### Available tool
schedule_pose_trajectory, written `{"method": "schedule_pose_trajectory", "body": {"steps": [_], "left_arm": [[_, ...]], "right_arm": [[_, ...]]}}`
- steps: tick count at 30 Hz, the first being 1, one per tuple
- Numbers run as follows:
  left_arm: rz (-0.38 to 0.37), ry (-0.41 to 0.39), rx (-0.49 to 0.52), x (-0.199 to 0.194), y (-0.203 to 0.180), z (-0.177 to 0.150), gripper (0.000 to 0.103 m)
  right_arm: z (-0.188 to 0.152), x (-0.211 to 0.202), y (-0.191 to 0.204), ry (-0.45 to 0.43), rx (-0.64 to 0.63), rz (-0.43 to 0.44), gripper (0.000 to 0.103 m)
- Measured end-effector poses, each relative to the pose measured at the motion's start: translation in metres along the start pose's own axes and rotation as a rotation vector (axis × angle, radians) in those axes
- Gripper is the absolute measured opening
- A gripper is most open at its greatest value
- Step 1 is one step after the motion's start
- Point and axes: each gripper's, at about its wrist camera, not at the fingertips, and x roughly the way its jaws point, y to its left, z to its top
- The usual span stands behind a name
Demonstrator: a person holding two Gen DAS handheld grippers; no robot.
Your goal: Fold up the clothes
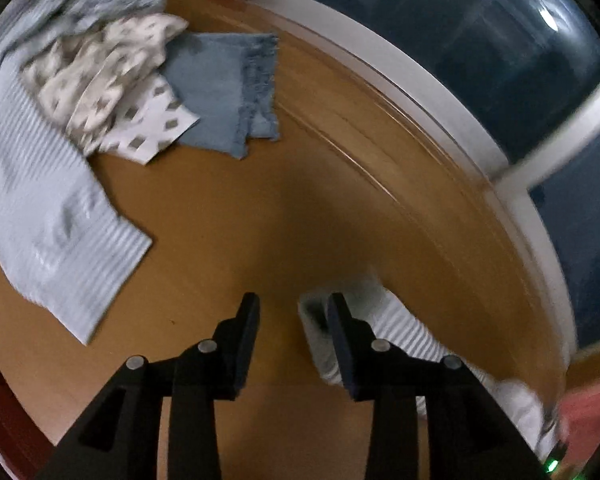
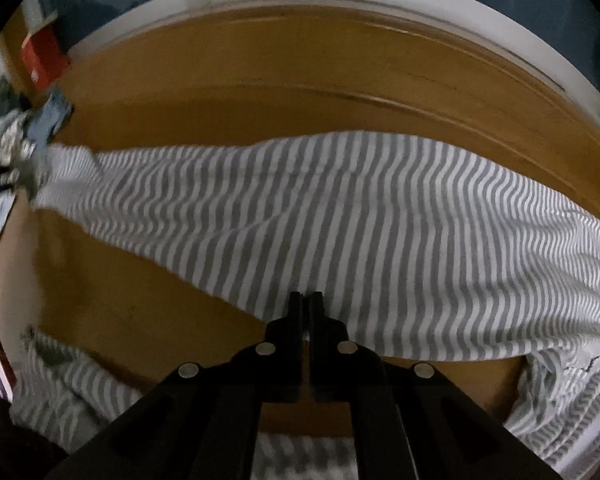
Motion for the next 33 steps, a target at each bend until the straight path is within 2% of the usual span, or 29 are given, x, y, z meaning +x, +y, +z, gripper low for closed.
{"method": "schedule_pose_trajectory", "body": {"steps": [2,6,7,8,9,10,11,13,16,19,21,24,27,29,30,31,32,33], "left_arm": [[-0.008,0.016,0.092,-0.001,-0.012,-0.003,0.032],[-0.009,0.033,0.251,0.005,-0.044,-0.016,0.032],[-0.001,0.030,0.274,0.007,-0.049,-0.017,0.037],[0.003,0.039,0.280,0.011,-0.052,-0.017,0.045],[0.008,0.046,0.281,0.015,-0.053,-0.016,0.050],[0.025,0.052,0.285,0.017,-0.052,-0.014,0.057],[0.070,0.054,0.303,0.022,-0.050,-0.012,0.060],[0.125,0.056,0.332,0.026,-0.047,-0.011,0.062],[0.161,0.084,0.362,0.035,-0.039,-0.007,0.062],[0.151,0.135,0.387,0.051,-0.037,-0.004,0.062],[0.194,0.144,0.417,0.061,-0.040,-0.003,0.062],[0.215,0.148,0.443,0.070,-0.042,-0.001,0.062],[0.186,0.163,0.447,0.078,-0.043,0.001,0.062],[0.151,0.160,0.439,0.080,-0.042,0.004,0.062],[0.117,0.142,0.418,0.080,-0.040,0.005,0.059],[0.082,0.122,0.396,0.079,-0.038,0.007,0.044],[0.068,0.121,0.384,0.078,-0.037,0.007,0.012],[0.057,0.120,0.372,0.078,-0.036,0.008,0.009]], "right_arm": [[0.001,-0.004,0.004,0.013,-0.019,0.009,0.004],[0.027,-0.017,-0.002,-0.049,0.036,0.038,0.004],[0.036,-0.019,-0.005,-0.056,0.062,0.042,0.005],[0.045,-0.018,-0.004,-0.052,0.069,0.051,0.009],[0.054,-0.015,-0.002,-0.046,0.057,0.065,0.012],[0.063,-0.013,0.001,-0.040,0.045,0.078,0.020],[0.066,-0.013,0.009,-0.042,0.014,0.087,0.030],[0.064,-0.013,0.040,-0.059,-0.108,0.086,0.039],[0.057,-0.001,0.083,-0.059,-0.244,0.087,0.039],[0.050,0.010,0.106,-0.025,-0.283,0.110,0.039],[0.039,0.012,0.117,-0.008,-0.296,0.087,0.039],[0.035,0.008,0.115,-0.024,-0.263,0.043,0.039],[0.029,0.001,0.098,-0.039,-0.185,0.039,0.039],[0.026,0.003,0.089,-0.019,-0.170,0.008,0.039],[0.025,0.007,0.088,-0.007,-0.168,-0.008,0.039],[0.025,0.009,0.087,-0.007,-0.165,-0.006,0.040],[0.026,0.010,0.085,-0.006,-0.160,0.001,0.039],[0.027,0.010,0.085,-0.003,-0.159,0.003,0.039]]}}
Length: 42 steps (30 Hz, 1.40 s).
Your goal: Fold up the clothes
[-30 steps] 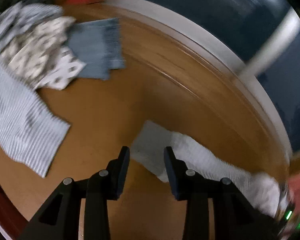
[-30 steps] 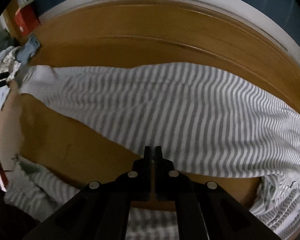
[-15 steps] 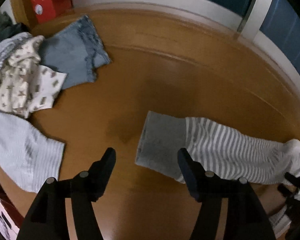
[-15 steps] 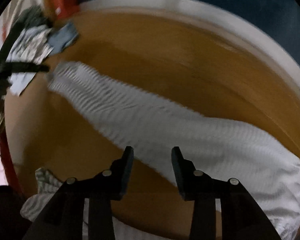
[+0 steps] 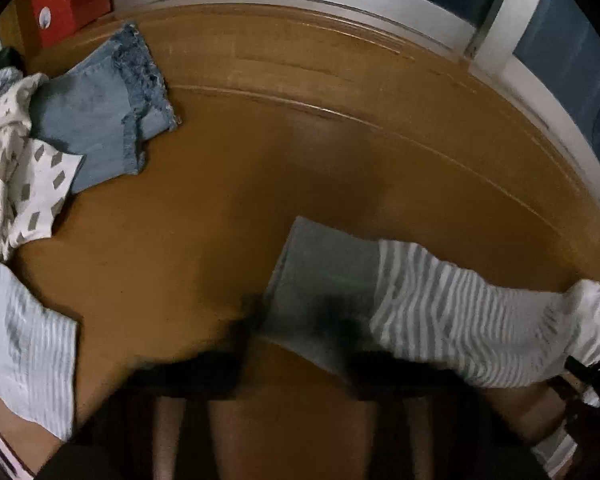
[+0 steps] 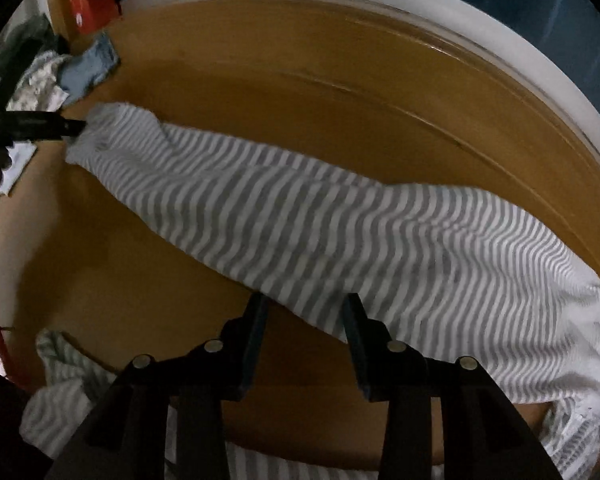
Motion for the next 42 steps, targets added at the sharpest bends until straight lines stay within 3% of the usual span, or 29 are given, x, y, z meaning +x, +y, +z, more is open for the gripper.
{"method": "schedule_pose_trajectory", "body": {"steps": [4,6,7,13,19,25,31,35,36,37,38,39,42], "left_arm": [[-0.044,-0.017,-0.009,-0.003,0.000,0.003,0.008],[-0.050,-0.025,0.010,-0.003,-0.002,0.008,0.008],[-0.055,-0.031,0.012,-0.005,-0.003,0.010,0.008],[-0.084,-0.035,0.065,-0.015,-0.011,0.022,0.008],[-0.017,0.002,0.097,-0.002,-0.007,0.017,0.012],[-0.022,0.046,0.083,0.009,0.003,0.017,0.014],[-0.058,0.072,0.066,0.012,0.005,0.017,0.014],[-0.158,0.043,0.052,0.009,0.013,0.019,0.016],[-0.193,0.035,0.049,0.008,0.017,0.019,0.020],[-0.240,0.036,0.039,0.007,0.020,0.019,0.048],[-0.267,0.039,0.029,0.007,0.022,0.019,0.097],[-0.293,0.041,0.019,0.007,0.025,0.019,0.102],[-0.313,0.025,0.019,0.010,0.027,0.019,0.103]], "right_arm": [[0.004,0.001,0.005,-0.007,-0.019,0.003,0.038],[0.007,0.002,0.007,0.000,-0.032,0.011,0.012],[0.010,0.002,0.008,0.009,-0.042,-0.006,0.005],[0.014,-0.002,0.011,0.009,-0.066,-0.020,0.004],[0.009,-0.002,0.011,0.018,-0.040,-0.009,0.004],[0.007,-0.004,0.013,0.017,-0.011,-0.003,0.004],[0.005,-0.007,0.018,0.006,0.013,-0.018,0.004],[0.002,-0.010,0.017,0.005,0.011,-0.026,0.004],[0.002,-0.012,0.014,0.004,0.014,-0.026,0.004],[0.002,-0.013,0.011,0.003,0.016,-0.025,0.004],[0.002,-0.014,0.010,0.002,0.018,-0.026,0.004],[0.010,-0.007,0.015,0.003,0.019,-0.026,0.004],[0.015,-0.002,0.020,0.003,0.017,-0.032,0.004]]}}
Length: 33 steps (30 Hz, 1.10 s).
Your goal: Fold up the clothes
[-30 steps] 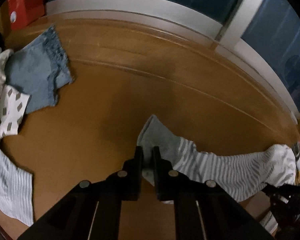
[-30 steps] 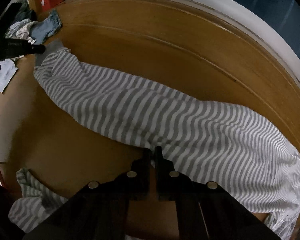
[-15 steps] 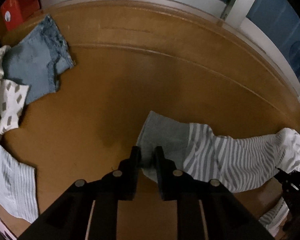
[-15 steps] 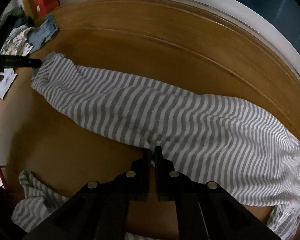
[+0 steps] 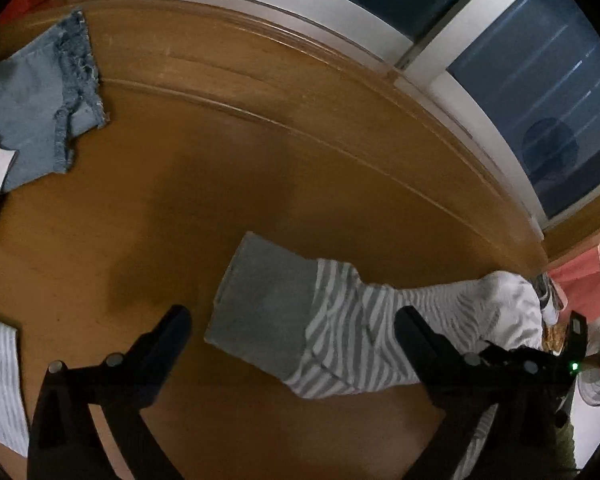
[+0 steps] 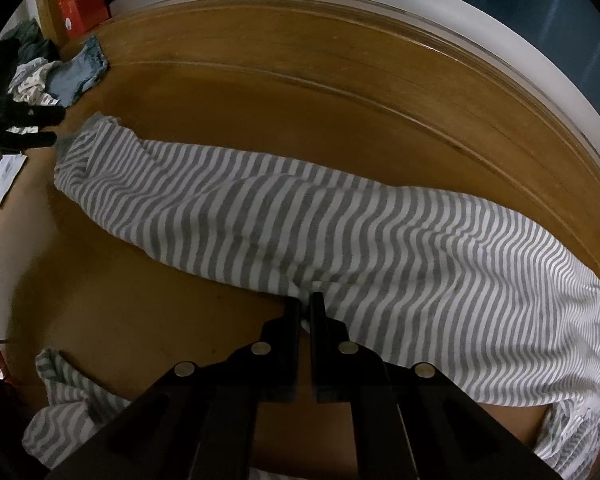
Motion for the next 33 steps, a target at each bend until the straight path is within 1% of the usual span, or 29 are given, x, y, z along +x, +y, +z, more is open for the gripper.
{"method": "schedule_pose_trajectory", "body": {"steps": [3,6,7,8,9,10,11,13,15,16,17,18,21,22,23,24,25,26,29,31,32,33], "left_arm": [[0.061,0.005,0.031,0.004,-0.002,0.000,0.103],[0.190,0.020,0.099,0.016,-0.018,-0.003,0.100],[0.234,0.025,0.122,0.020,-0.023,-0.004,0.090],[0.277,0.030,0.145,0.024,-0.028,-0.005,0.060],[0.321,0.035,0.168,0.028,-0.034,-0.006,0.046],[0.320,0.039,0.178,0.030,-0.038,-0.006,0.029],[0.307,0.048,0.183,0.032,-0.043,-0.005,0.023],[0.304,0.046,0.187,0.035,-0.050,-0.003,0.021],[0.296,0.014,0.183,0.032,-0.055,0.002,0.020],[0.287,-0.018,0.180,0.026,-0.058,0.009,0.020],[0.270,-0.073,0.176,0.013,-0.063,0.020,0.020],[0.252,-0.130,0.173,-0.002,-0.069,0.031,0.020],[0.258,-0.301,0.181,-0.054,-0.083,0.050,0.020],[0.261,-0.358,0.184,-0.072,-0.087,0.057,0.021],[0.273,-0.338,0.169,-0.065,-0.081,0.058,0.021],[0.286,-0.312,0.152,-0.056,-0.074,0.059,0.021],[0.299,-0.286,0.136,-0.048,-0.066,0.059,0.021],[0.312,-0.260,0.120,-0.039,-0.059,0.060,0.021],[0.330,-0.161,0.029,-0.009,-0.024,0.045,0.023],[0.340,-0.096,-0.034,0.009,-0.001,0.034,0.024],[0.344,-0.076,-0.057,0.013,0.008,0.030,0.025],[0.332,-0.059,-0.077,0.015,0.017,0.027,0.027]], "right_arm": [[0.000,-0.001,0.002,0.000,-0.005,-0.006,0.004],[0.002,0.000,0.003,0.001,-0.007,-0.008,0.004],[0.003,0.002,0.002,0.001,-0.009,-0.009,0.004],[0.005,0.006,-0.001,0.001,-0.011,-0.010,0.004],[0.007,0.009,-0.003,0.001,-0.014,-0.012,0.004],[0.008,0.011,-0.004,0.001,-0.017,-0.014,0.004],[0.008,0.012,-0.004,0.000,-0.020,-0.017,0.004],[0.010,0.017,-0.005,-0.003,-0.028,-0.024,0.004],[0.009,0.015,-0.002,-0.001,-0.043,-0.039,0.004],[0.010,0.014,0.000,0.000,-0.059,-0.055,0.002],[0.014,0.012,0.000,-0.012,-0.076,-0.080,0.002],[0.021,0.000,-0.004,-0.057,-0.071,-0.107,0.002],[0.045,-0.051,-0.020,-0.247,-0.010,-0.185,0.002],[0.049,-0.069,-0.025,-0.313,0.018,-0.188,0.002],[0.050,-0.082,-0.028,-0.354,0.042,-0.163,0.002],[0.050,-0.081,-0.028,-0.347,0.047,-0.126,0.002],[0.050,-0.075,-0.025,-0.319,0.043,-0.085,0.002],[0.048,-0.065,-0.020,-0.282,0.026,-0.063,0.002],[0.035,-0.019,0.005,-0.133,-0.044,-0.036,0.003],[0.024,0.007,0.015,-0.044,-0.048,0.003,0.003],[0.020,0.015,0.017,-0.017,-0.044,0.015,0.004],[0.015,0.012,0.020,-0.014,-0.041,0.018,0.006]]}}
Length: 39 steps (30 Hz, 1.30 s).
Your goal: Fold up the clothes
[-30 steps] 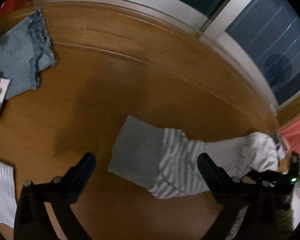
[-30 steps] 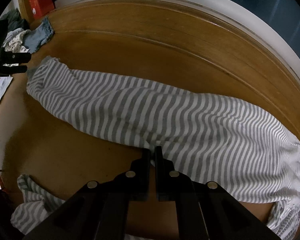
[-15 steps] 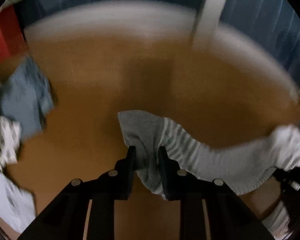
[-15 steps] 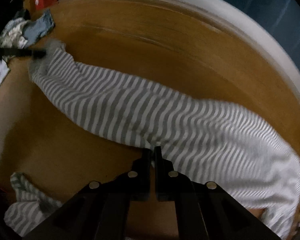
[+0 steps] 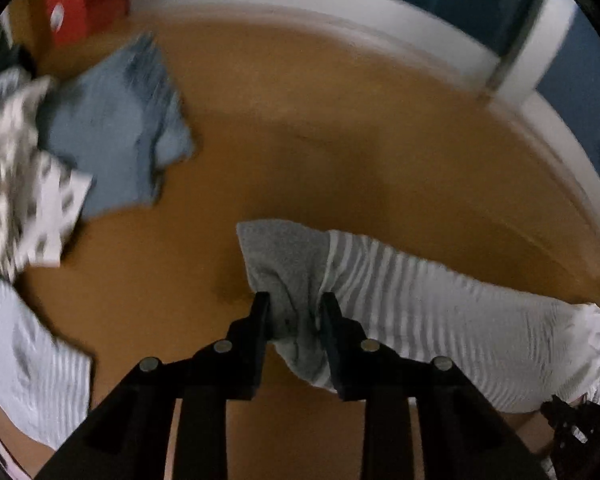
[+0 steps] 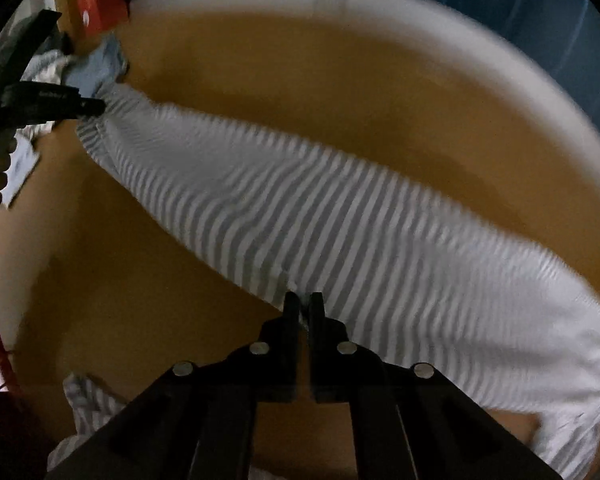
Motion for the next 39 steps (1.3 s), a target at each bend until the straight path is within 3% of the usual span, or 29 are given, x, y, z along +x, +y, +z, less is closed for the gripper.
{"method": "schedule_pose_trajectory", "body": {"steps": [2,4,6,8,11,17,19,23,29,33,36,39], "left_arm": [[0.020,-0.019,-0.010,-0.004,0.009,-0.003,0.054],[0.058,-0.048,-0.015,-0.013,0.020,-0.003,0.061],[0.082,-0.068,-0.031,-0.022,0.030,-0.001,0.061],[0.052,-0.090,-0.064,-0.037,0.034,0.003,0.061],[-0.006,-0.110,-0.034,-0.049,0.029,0.006,0.061],[-0.073,-0.029,0.093,-0.016,-0.020,0.009,0.061],[-0.060,0.011,0.116,0.005,-0.034,0.008,0.061],[0.108,-0.018,0.200,0.022,-0.051,0.008,0.065],[0.115,-0.038,0.217,0.035,-0.047,0.026,0.076],[0.110,-0.014,0.215,0.038,-0.046,0.035,0.076],[0.099,-0.004,0.213,0.034,-0.047,0.038,0.075],[0.051,-0.015,0.222,0.014,-0.061,0.036,0.075]], "right_arm": [[-0.006,-0.008,0.003,-0.008,-0.010,0.013,0.014],[-0.008,-0.016,0.003,-0.005,-0.029,0.037,0.016],[-0.001,-0.012,-0.005,-0.011,-0.036,0.058,0.016],[0.007,-0.014,-0.015,-0.031,-0.009,0.103,0.016],[0.014,-0.027,-0.037,-0.095,0.086,0.182,0.017],[0.056,0.011,-0.064,-0.043,0.097,0.114,0.016],[0.061,0.025,-0.062,0.013,0.080,0.085,0.016],[0.072,0.050,-0.069,0.027,0.088,0.023,0.016],[0.083,0.074,-0.092,-0.005,0.181,0.017,0.016],[0.065,0.060,-0.107,-0.049,0.189,0.011,0.016],[0.031,0.034,-0.140,-0.076,0.241,-0.061,0.017],[-0.023,0.011,-0.191,-0.029,0.291,-0.190,0.017]]}}
